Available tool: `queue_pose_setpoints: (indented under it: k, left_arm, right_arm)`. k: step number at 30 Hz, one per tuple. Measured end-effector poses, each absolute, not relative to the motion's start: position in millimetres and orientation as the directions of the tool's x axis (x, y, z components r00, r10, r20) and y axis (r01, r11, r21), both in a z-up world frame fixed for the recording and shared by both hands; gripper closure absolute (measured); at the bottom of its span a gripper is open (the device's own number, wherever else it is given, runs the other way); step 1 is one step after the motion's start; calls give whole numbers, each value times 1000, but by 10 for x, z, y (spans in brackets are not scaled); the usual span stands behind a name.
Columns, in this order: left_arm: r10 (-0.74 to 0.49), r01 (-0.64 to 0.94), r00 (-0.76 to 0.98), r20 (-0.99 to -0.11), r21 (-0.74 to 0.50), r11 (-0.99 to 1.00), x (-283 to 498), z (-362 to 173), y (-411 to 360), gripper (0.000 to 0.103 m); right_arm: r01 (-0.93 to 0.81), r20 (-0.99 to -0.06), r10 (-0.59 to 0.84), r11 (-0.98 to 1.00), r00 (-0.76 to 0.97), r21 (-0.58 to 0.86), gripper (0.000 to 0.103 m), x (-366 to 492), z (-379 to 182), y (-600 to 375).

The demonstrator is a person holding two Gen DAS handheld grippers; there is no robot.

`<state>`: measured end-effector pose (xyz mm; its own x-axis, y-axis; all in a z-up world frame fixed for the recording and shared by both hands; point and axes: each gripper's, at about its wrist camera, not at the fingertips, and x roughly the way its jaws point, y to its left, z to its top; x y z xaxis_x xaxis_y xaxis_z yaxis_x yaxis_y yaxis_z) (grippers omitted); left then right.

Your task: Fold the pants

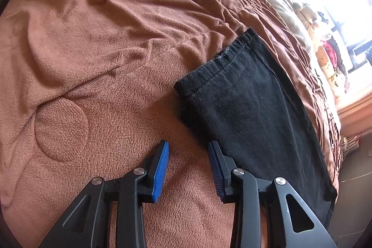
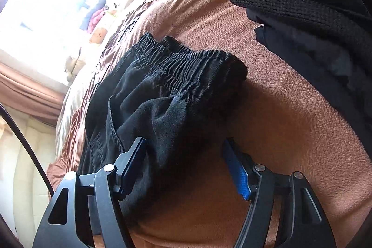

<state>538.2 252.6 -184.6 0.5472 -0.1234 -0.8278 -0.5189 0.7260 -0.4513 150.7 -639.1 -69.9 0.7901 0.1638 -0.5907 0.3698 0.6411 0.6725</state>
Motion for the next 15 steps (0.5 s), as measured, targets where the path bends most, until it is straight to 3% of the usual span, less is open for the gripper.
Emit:
queue_pose_setpoints:
  k: [7, 12, 15]
  left_arm:
    - [-109, -530, 557, -823, -453, 717, 5457, -1878, 2533, 66]
    - [-82, -547, 529, -845, -413, 728, 5442, -1881, 2541, 79]
    - [-91, -571, 532, -842, -436, 696, 5447, -1913, 2599, 80]
  right_arm:
    - [340, -562, 165, 649, 810, 681, 38, 1564, -766, -6409]
    - [348, -545, 142, 631, 826, 693, 50, 1486, -850, -6466]
    - [343, -536, 139, 631, 833, 696, 50, 1437, -892, -6468]
